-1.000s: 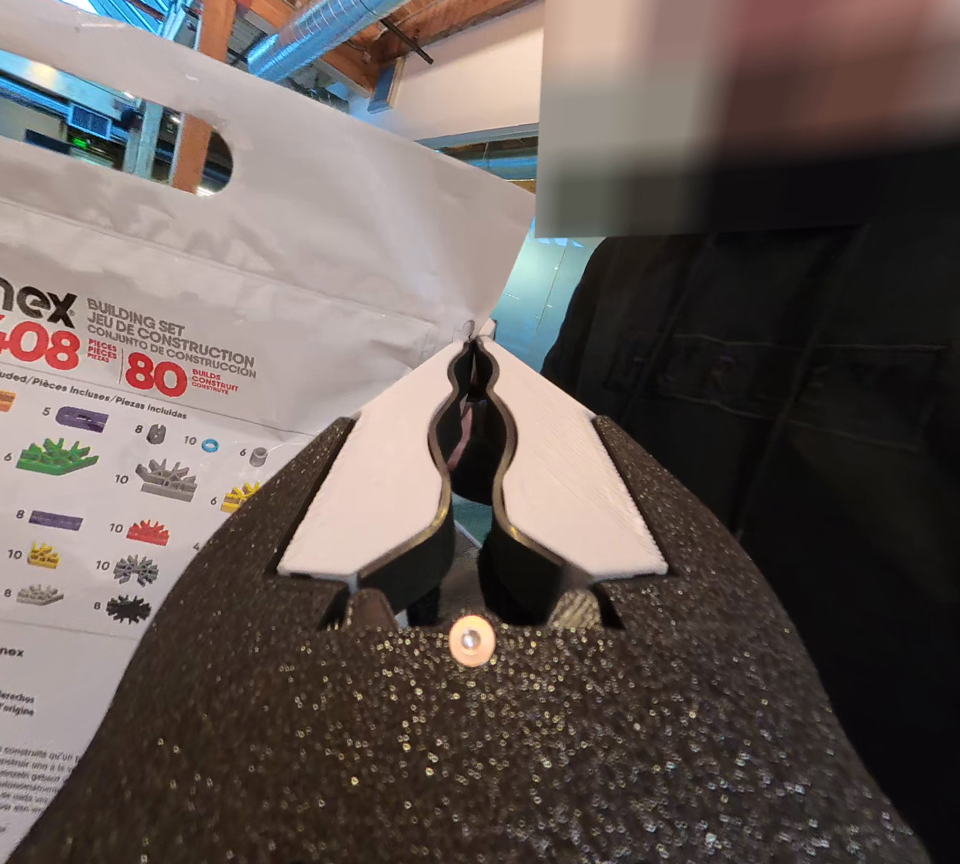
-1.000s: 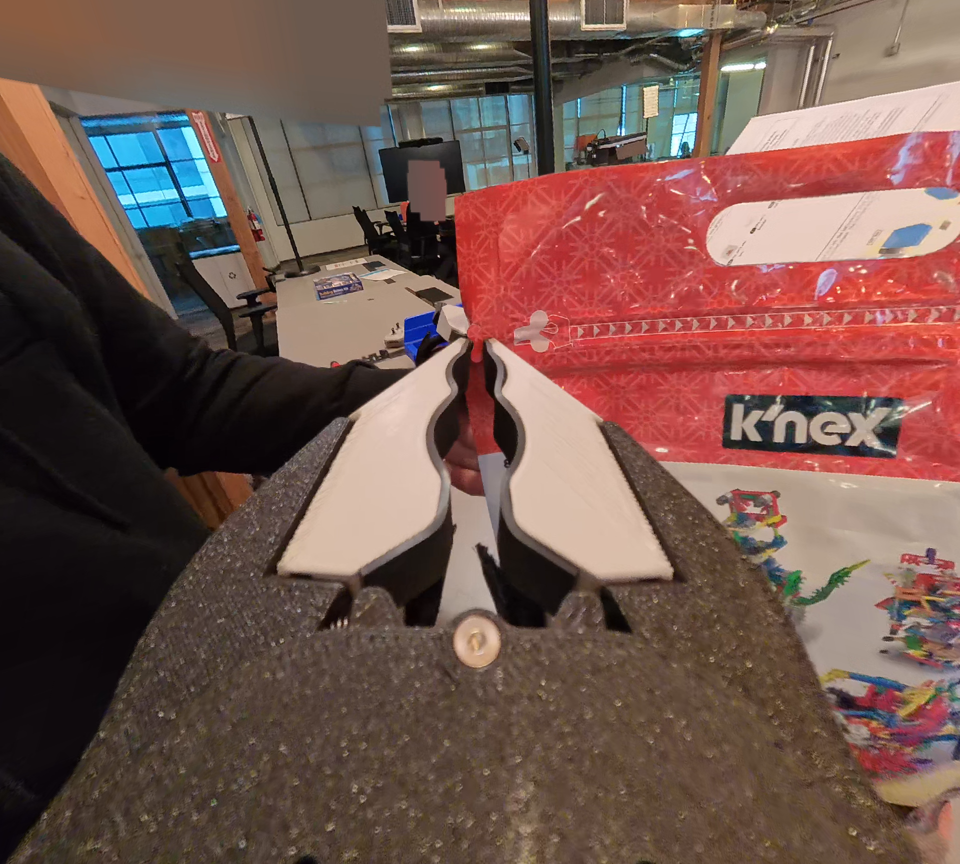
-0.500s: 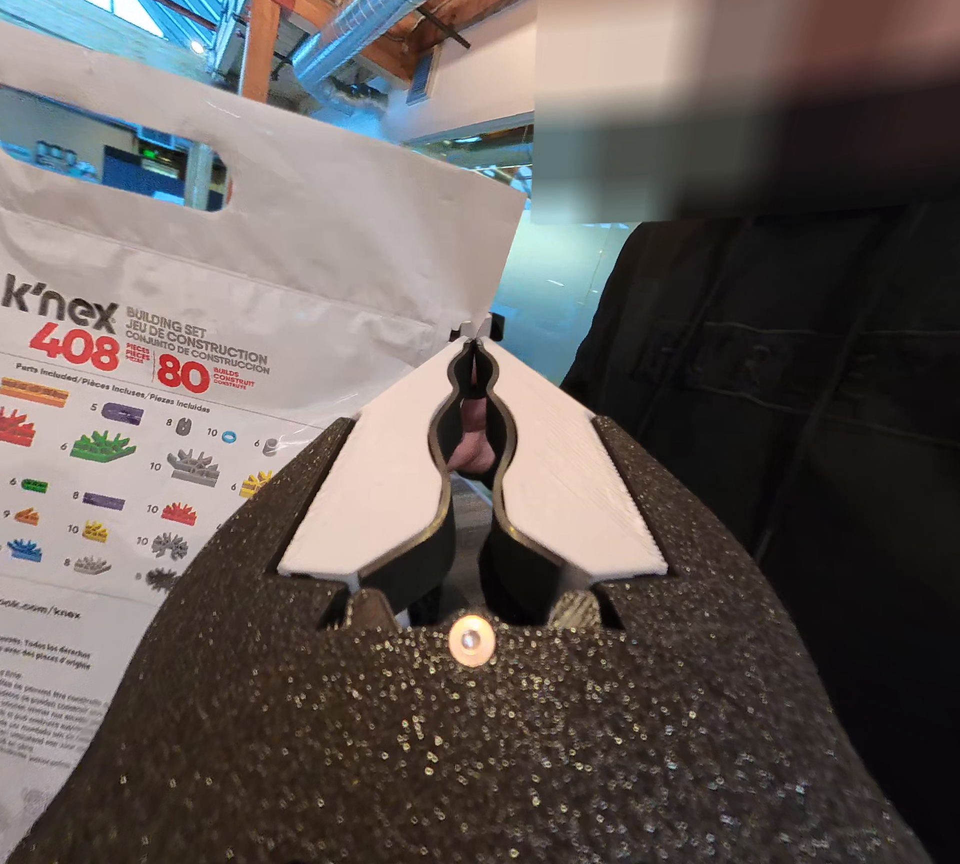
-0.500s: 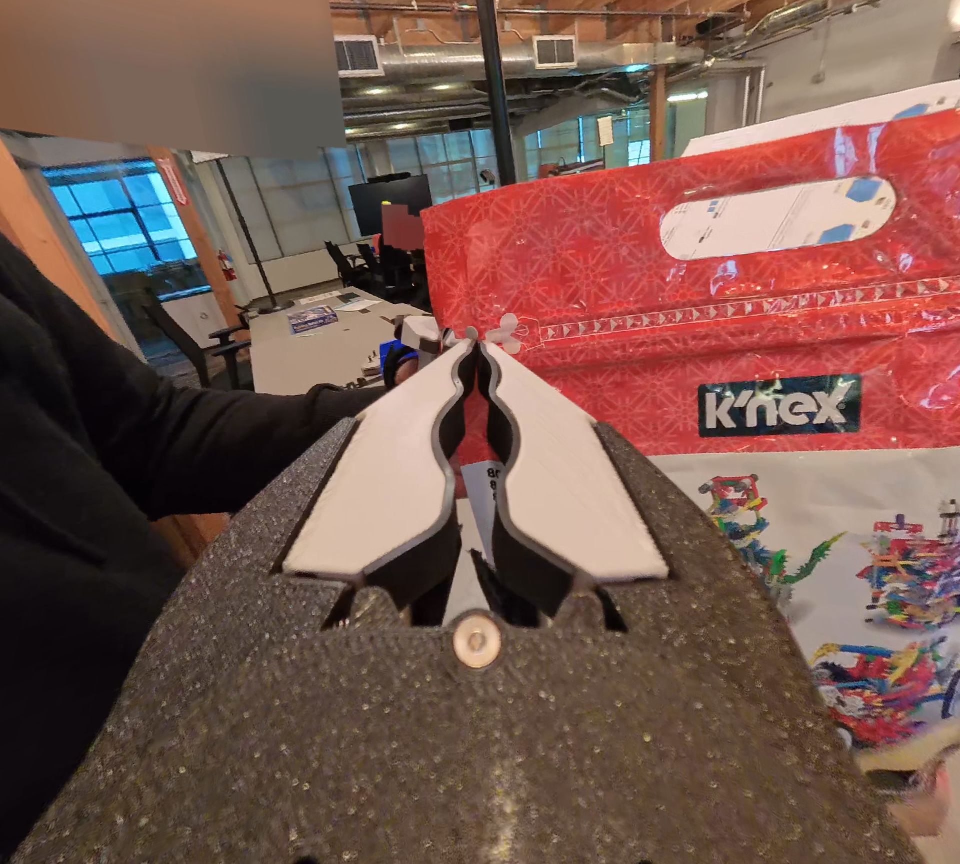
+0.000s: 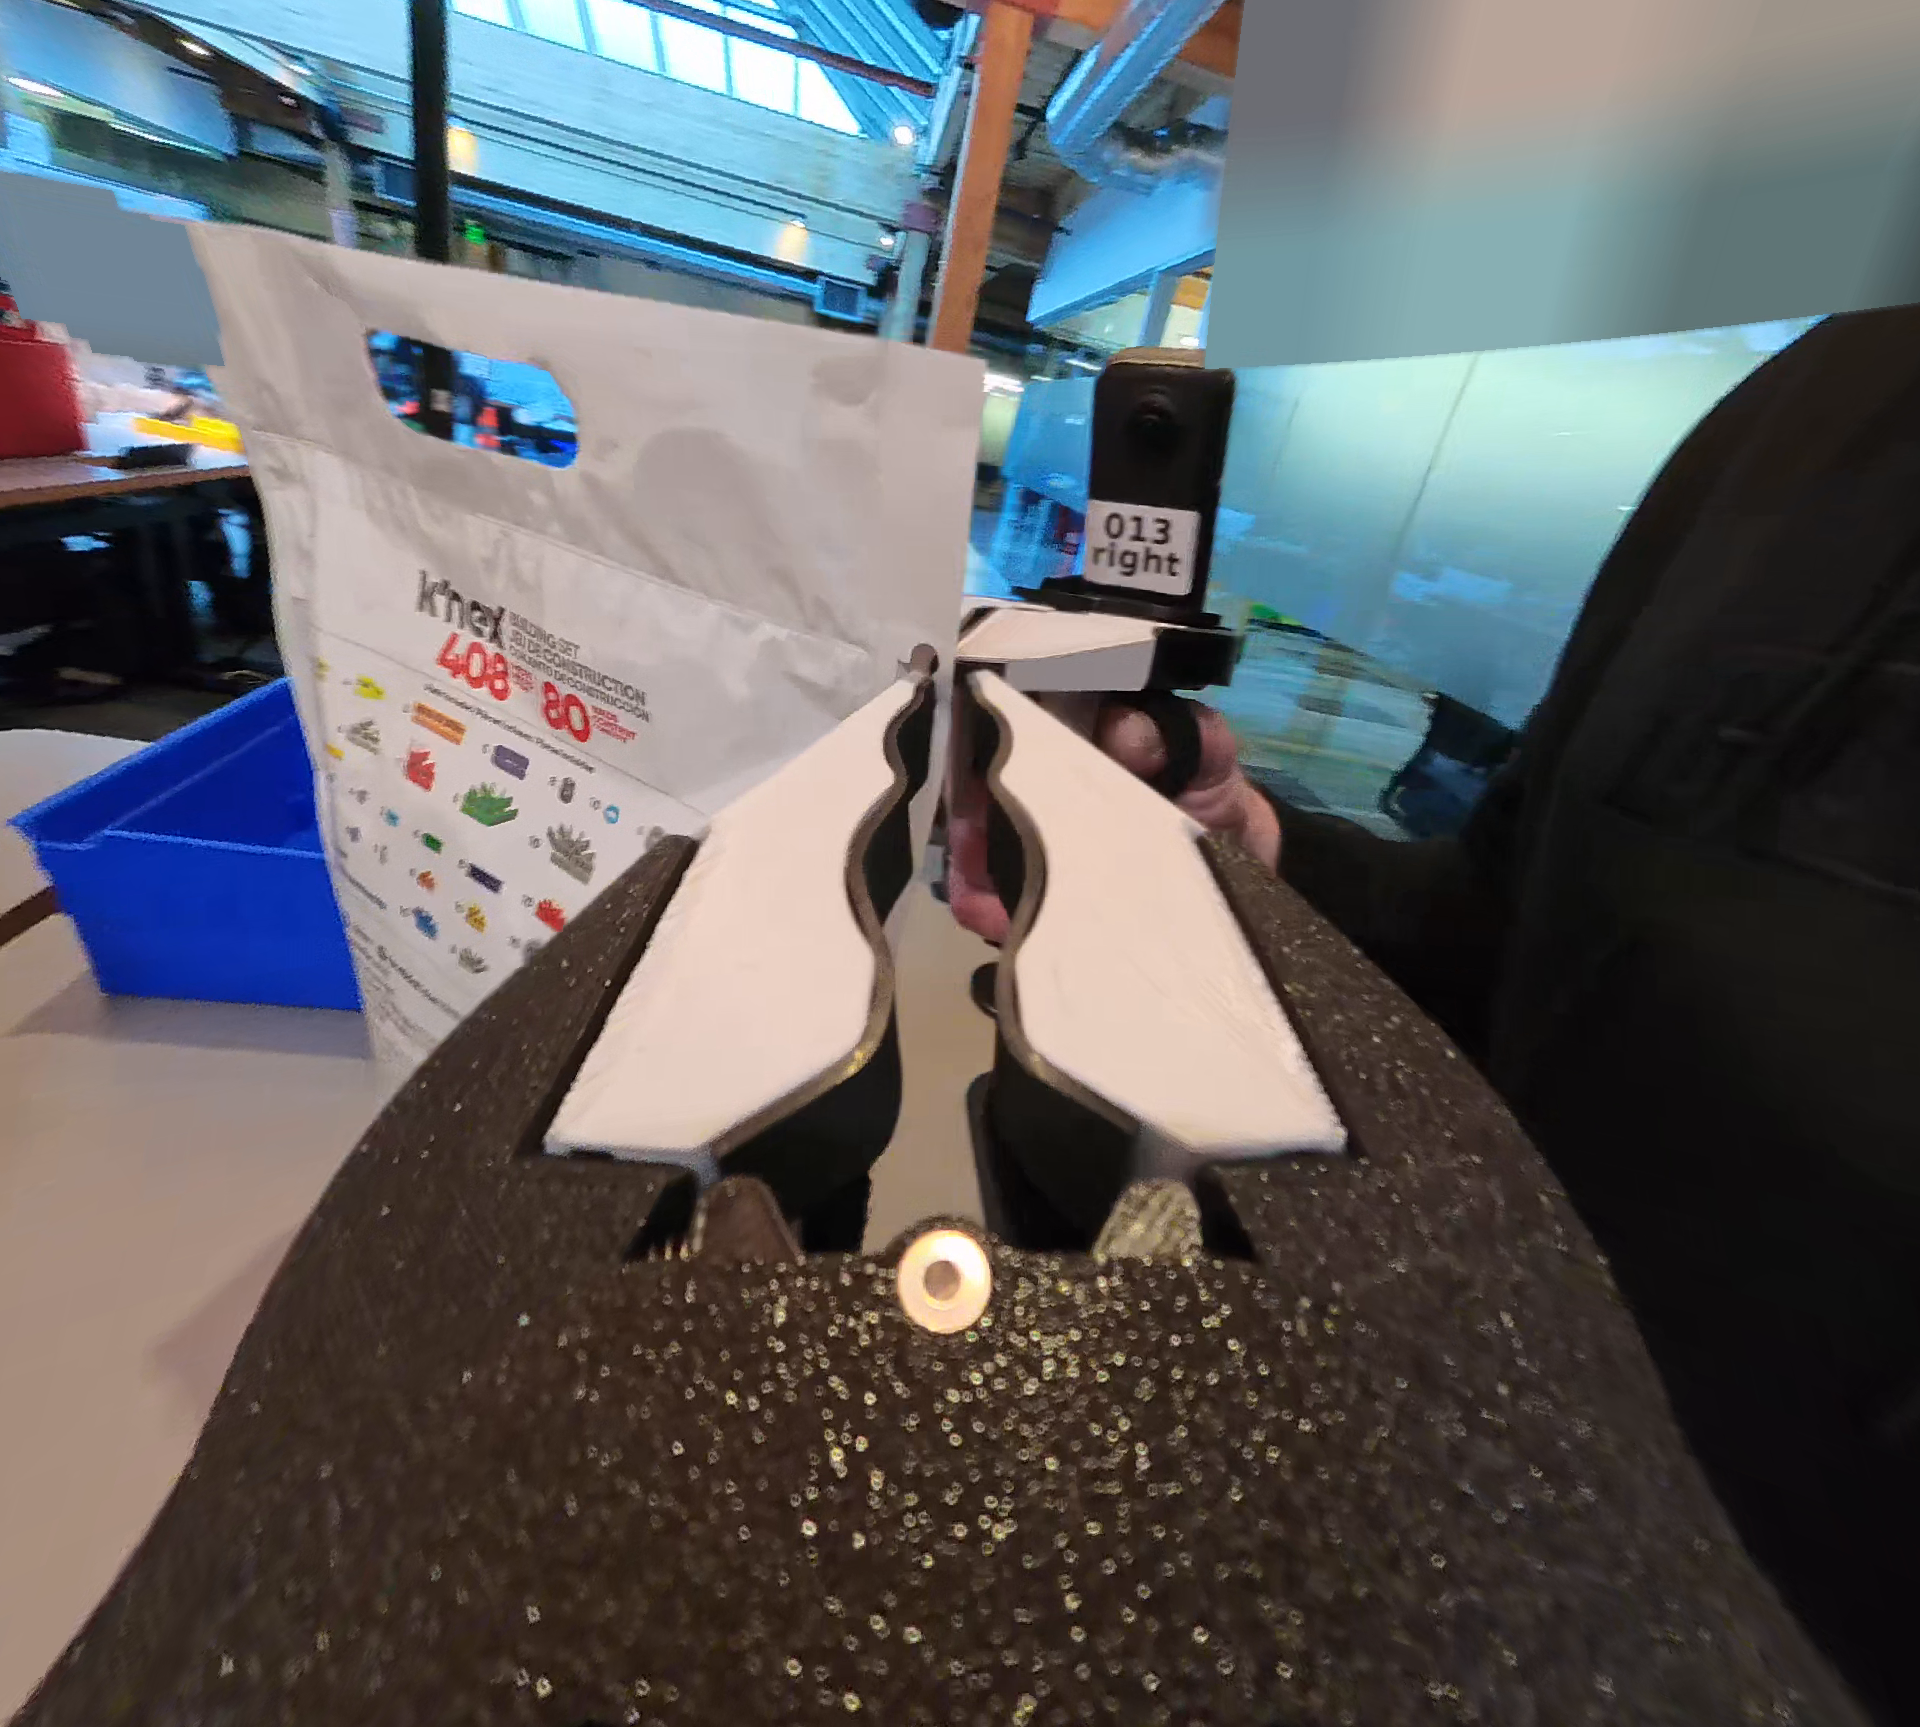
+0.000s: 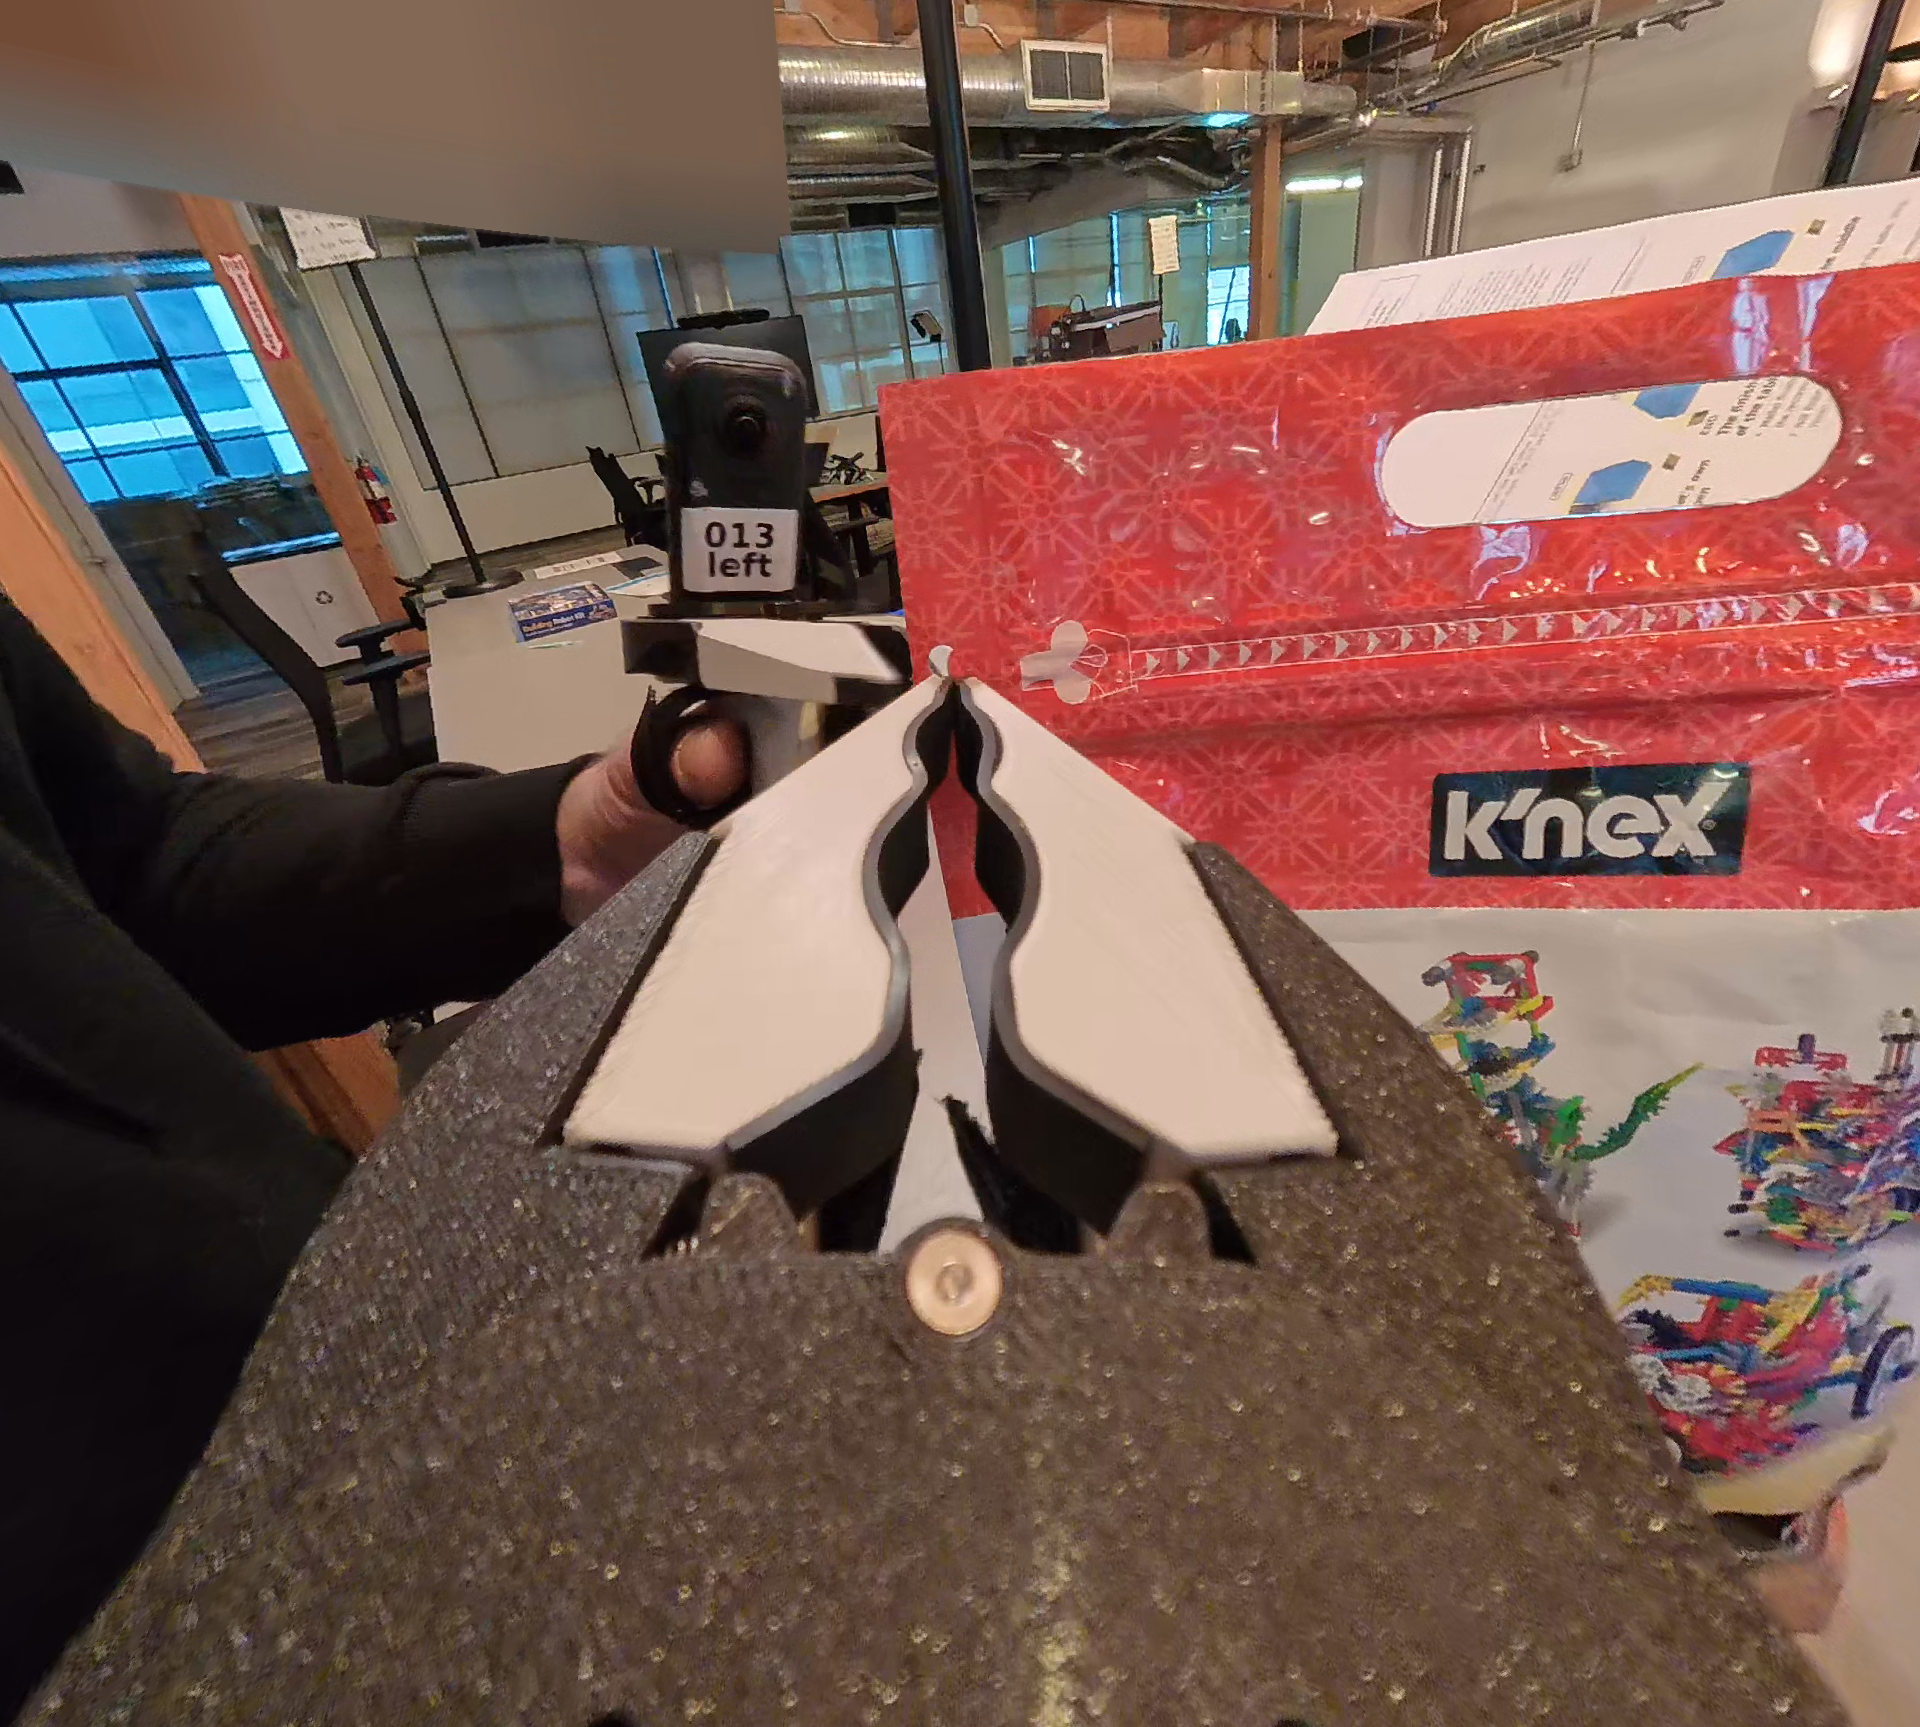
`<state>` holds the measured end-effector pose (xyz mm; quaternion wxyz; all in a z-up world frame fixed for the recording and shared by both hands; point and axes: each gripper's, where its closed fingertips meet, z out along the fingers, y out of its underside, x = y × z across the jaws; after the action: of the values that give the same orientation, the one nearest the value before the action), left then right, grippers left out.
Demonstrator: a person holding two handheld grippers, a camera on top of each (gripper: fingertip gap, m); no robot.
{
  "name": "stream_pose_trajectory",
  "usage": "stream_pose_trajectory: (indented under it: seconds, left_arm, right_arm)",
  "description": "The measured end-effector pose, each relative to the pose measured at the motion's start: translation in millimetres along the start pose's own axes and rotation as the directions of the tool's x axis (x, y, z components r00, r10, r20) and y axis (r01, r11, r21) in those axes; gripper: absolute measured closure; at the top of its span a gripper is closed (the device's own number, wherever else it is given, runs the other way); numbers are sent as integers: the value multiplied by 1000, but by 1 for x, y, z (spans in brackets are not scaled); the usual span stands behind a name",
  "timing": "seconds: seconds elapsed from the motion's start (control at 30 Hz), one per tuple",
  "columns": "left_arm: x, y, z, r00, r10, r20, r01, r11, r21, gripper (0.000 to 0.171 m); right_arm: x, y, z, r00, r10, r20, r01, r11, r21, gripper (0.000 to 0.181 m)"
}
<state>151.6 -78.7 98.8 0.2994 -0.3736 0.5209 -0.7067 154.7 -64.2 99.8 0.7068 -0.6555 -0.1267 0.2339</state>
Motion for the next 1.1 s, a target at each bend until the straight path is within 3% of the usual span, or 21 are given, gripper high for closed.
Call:
stream_pose_trajectory:
  seconds: [0.53, 0.7, 0.93, 1.1]
  left_arm:
    - [-3, 1, 7, 1000, -2, 3, 2, 1000, -2, 171]
    - [-1, 1, 9, 1000, 6, -15, -6, 1000, -21, 171]
    - [0, 2, 9, 999, 0, -34, -1, 1000, -23, 171]
    - [1, 2, 10, 999, -11, -39, 10, 1000, -17, 171]
  right_arm:
    - [9, 0, -6, 979, -117, -168, 113, 993, -33, 173]
    - [11, -1, -6, 948, -216, -232, 207, 976, -64, 181]
    - [11, 1, -5, 974, -147, -172, 140, 989, -51, 181]
    - [8, 2, -7, 999, 36, -10, -36, 999, 12, 181]
